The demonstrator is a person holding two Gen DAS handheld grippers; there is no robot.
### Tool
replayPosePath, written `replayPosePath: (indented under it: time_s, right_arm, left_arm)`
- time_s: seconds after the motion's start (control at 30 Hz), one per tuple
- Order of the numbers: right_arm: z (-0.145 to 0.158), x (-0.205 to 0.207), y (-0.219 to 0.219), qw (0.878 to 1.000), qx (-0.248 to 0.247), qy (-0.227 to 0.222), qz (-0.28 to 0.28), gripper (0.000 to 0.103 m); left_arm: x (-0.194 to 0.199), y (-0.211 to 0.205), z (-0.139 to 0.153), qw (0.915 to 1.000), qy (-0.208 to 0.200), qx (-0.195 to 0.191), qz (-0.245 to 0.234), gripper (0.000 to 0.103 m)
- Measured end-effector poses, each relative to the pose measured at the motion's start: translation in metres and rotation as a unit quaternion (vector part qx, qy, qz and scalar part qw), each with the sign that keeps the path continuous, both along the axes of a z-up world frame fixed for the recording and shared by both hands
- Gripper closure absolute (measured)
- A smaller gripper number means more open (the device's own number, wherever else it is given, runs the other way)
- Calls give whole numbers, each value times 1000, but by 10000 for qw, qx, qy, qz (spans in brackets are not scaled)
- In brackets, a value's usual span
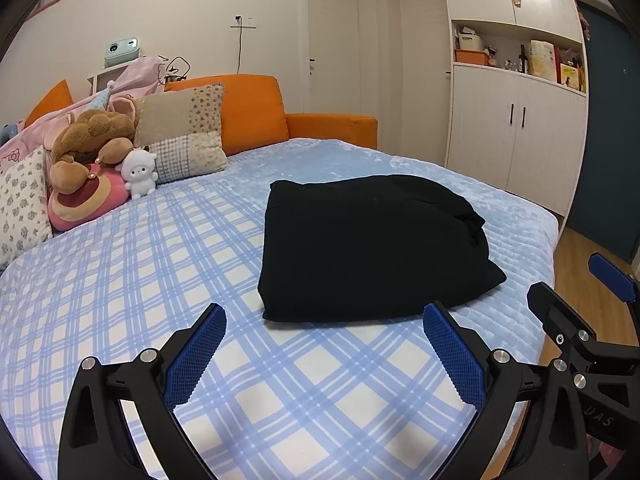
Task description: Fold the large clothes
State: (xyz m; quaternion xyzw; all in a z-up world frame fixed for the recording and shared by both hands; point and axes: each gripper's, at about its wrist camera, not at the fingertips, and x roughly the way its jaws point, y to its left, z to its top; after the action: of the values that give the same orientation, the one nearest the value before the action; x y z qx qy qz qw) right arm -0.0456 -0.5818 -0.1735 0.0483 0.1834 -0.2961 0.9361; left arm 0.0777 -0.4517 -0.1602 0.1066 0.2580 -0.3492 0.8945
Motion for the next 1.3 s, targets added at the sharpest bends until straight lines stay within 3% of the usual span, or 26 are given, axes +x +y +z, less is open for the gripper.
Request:
replayPosePath:
  time_s: [0.73,0.93,1.3]
  right_arm:
    - [1,7,0,10000,-24,-37,57,5]
    - [3,7,2,10000,-60,-43,53,5]
    - [4,8,2,10000,-61,-52,56,5]
  left_arm:
    - [-1,4,1,9996,-248,-39,110,3]
    - [3,5,0,9997,-75,-183,138,3]
    - [2,4,-1,9996,-143,-168,168,3]
